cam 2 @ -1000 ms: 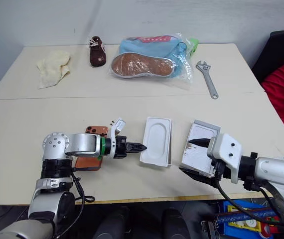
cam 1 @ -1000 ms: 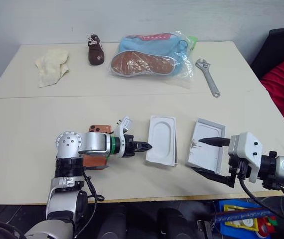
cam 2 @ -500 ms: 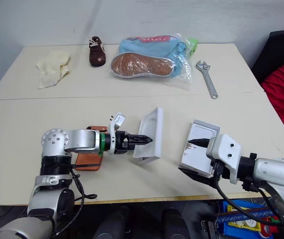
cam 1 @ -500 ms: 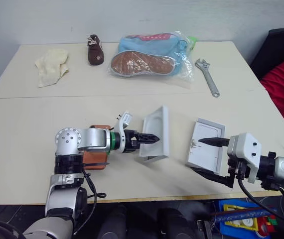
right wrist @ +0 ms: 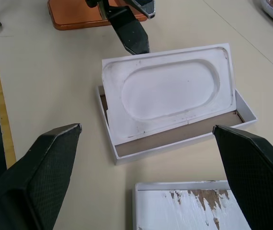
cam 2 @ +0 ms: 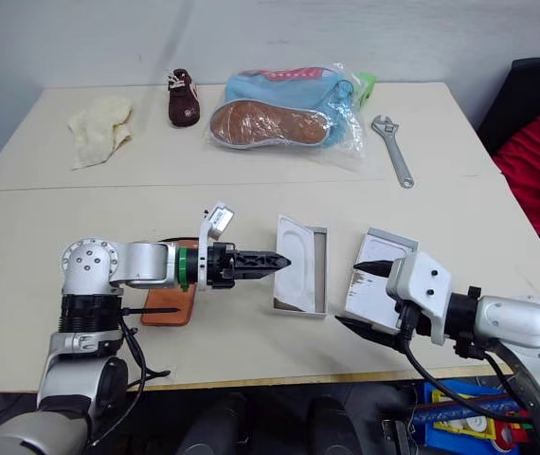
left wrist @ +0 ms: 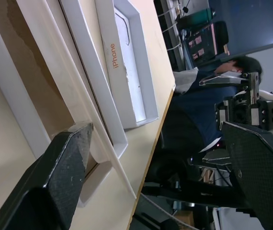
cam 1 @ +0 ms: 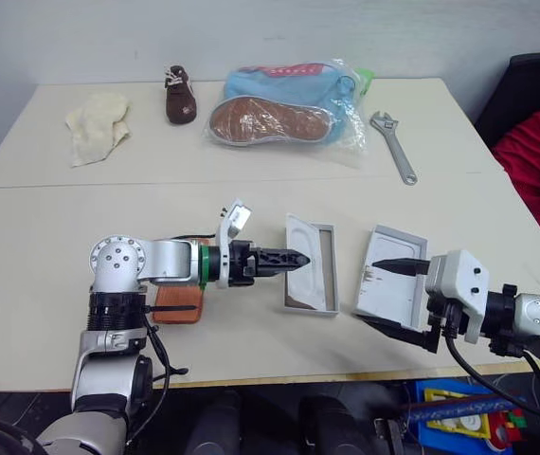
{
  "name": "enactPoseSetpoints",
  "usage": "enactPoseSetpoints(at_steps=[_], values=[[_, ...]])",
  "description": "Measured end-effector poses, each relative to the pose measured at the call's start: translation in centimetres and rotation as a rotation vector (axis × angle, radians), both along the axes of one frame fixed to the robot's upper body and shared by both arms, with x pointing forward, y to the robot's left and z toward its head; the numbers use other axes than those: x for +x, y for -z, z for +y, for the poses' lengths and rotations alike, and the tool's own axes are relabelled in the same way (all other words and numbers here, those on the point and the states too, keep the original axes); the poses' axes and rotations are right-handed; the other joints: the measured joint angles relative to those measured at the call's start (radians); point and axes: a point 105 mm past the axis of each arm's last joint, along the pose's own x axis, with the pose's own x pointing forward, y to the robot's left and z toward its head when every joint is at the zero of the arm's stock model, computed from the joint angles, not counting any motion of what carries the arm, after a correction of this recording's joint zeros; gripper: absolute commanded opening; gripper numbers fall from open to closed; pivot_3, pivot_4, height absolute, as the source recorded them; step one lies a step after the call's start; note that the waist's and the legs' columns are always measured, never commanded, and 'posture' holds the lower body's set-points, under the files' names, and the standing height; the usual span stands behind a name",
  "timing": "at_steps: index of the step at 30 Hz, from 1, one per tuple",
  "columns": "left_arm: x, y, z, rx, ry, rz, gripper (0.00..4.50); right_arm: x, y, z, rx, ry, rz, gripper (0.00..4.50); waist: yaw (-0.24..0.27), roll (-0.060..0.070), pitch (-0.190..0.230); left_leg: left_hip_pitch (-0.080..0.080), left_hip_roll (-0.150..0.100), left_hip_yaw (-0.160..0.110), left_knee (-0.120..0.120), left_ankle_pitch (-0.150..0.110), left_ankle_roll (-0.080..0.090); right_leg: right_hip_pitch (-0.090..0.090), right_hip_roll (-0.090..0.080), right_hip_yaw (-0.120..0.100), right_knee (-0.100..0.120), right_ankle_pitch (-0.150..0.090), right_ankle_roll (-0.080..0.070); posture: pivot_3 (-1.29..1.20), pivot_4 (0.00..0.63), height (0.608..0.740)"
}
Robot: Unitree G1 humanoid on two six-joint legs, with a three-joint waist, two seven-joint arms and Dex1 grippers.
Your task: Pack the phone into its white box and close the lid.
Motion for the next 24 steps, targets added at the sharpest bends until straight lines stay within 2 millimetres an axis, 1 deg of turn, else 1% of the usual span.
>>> enactPoseSetpoints(at_steps=[3, 6, 8, 9, 11, 13, 14, 16, 17, 19, 22, 24], values=[[-0.2, -0.1, 1.1, 0.049, 0.007, -0.052, 4.46, 0.4, 0.0, 0.5, 0.0, -0.02, -0.003, 4.5, -0.001, 0.0, 0.0, 0.0, 0.0, 0.0, -0.001, 0.0, 0.0, -0.001, 0.0, 0.001, 0.0, 0.0, 0.0, 0.0, 0.15, 0.74], [-0.7, -0.7, 2.1, 0.099, 0.041, -0.16, 4.46, 0.9, -0.5, 1.3, 0.003, -0.048, -0.022, 4.5, -0.001, 0.0, 0.0, 0.0, 0.0, 0.0, -0.002, 0.0, 0.0, -0.001, 0.0, 0.001, -0.002, 0.0, 0.0, 0.0, 0.15, 0.74], [-1.0, -1.1, 2.3, 0.096, 0.07, -0.237, 4.46, 1.4, -0.8, 1.7, 0.014, -0.061, -0.031, 4.5, 0.0, 0.0, 0.0, 0.0, 0.0, 0.0, -0.002, 0.0, 0.0, 0.0, -0.001, 0.002, -0.003, 0.0, -0.001, 0.0, 0.15, 0.74], [-1.1, -1.2, 2.4, 0.1, 0.081, -0.267, 4.49, 1.5, -0.9, 2.0, 0.018, -0.067, -0.033, 4.32, 0.0, 0.0, 0.0, 0.0, 0.0, 0.0, -0.002, 0.0, 0.0, 0.0, -0.001, 0.003, -0.004, 0.0, -0.001, 0.0, 0.15, 0.74], [-1.0, -1.1, 3.1, 0.139, 0.098, -0.422, 4.5, 2.2, -1.1, 3.1, 0.029, -0.096, -0.039, 3.96, -0.003, 0.001, 0.001, -0.001, 0.001, -0.001, -0.005, 0.0, -0.001, 0.001, -0.001, 0.003, -0.008, 0.001, -0.002, 0.0, 0.15, 0.74], [-0.7, -0.7, 3.9, 0.19, 0.12, -0.589, 4.5, 3.2, -1.2, 4.1, 0.037, -0.107, -0.038, 3.31, -0.01, 0.001, 0.001, 0.0, 0.001, 0.0, -0.007, 0.0, -0.001, 0.0, -0.001, 0.003, -0.011, 0.001, -0.003, 0.0, 0.15, 0.74], [-0.8, -0.4, 4.6, 0.22, 0.145, -0.682, 4.5, 4.1, -1.2, 5.1, 0.032, -0.116, -0.037, 3.03, -0.018, 0.001, 0.001, -0.001, 0.001, 0.0, -0.009, 0.0, 0.0, 0.0, -0.002, 0.003, -0.012, 0.002, -0.004, 0.0, 0.15, 0.74], [-1.0, -0.3, 5.0, 0.227, 0.197, -0.805, 4.5, 5.6, -0.7, 6.5, -0.005, -0.12, -0.035, 2.31, -0.021, 0.001, 0.001, -0.002, 0.001, 0.0, -0.01, 0.001, 0.001, -0.002, -0.002, 0.003, -0.012, 0.001, -0.004, 0.0, 0.15, 0.74], [-1.1, -0.5, 4.9, 0.221, 0.217, -0.843, 4.5, 6.1, -0.4, 7.0, -0.018, -0.121, -0.033, 1.91, -0.02, 0.001, 0.001, -0.004, 0.001, -0.001, -0.01, 0.001, 0.001, -0.004, -0.002, 0.003, -0.012, 0.001, -0.004, 0.0, 0.15, 0.74], [-1.2, -0.7, 5.1, 0.227, 0.242, -0.916, 4.5, 7.2, 0.6, 8.2, -0.064, -0.126, -0.024, 1.27, -0.018, 0.001, 0.001, -0.005, 0.002, -0.002, -0.011, 0.001, 0.002, -0.004, -0.003, 0.002, -0.013, 0.001, -0.004, 0.0, 0.15, 0.74], [-1.1, -0.5, 5.1, 0.238, 0.252, -0.951, 4.5, 9.3, 2.0, 9.2, -0.175, -0.108, -0.053, 0.16, -0.02, 0.002, 0.001, -0.006, 0.001, -0.001, -0.01, 0.0, 0.003, -0.005, -0.003, 0.001, -0.013, 0.001, -0.004, 0.0, 0.15, 0.74], [-1.1, -0.3, 5.2, 0.242, 0.252, -0.955, 4.5, 10.3, 3.2, 9.5, -0.249, -0.111, -0.073, 0.07, -0.021, 0.002, 0.001, -0.006, 0.001, -0.001, -0.01, 0.0, 0.003, -0.005, -0.003, 0.001, -0.013, 0.001, -0.004, 0.0, 0.15, 0.74]])
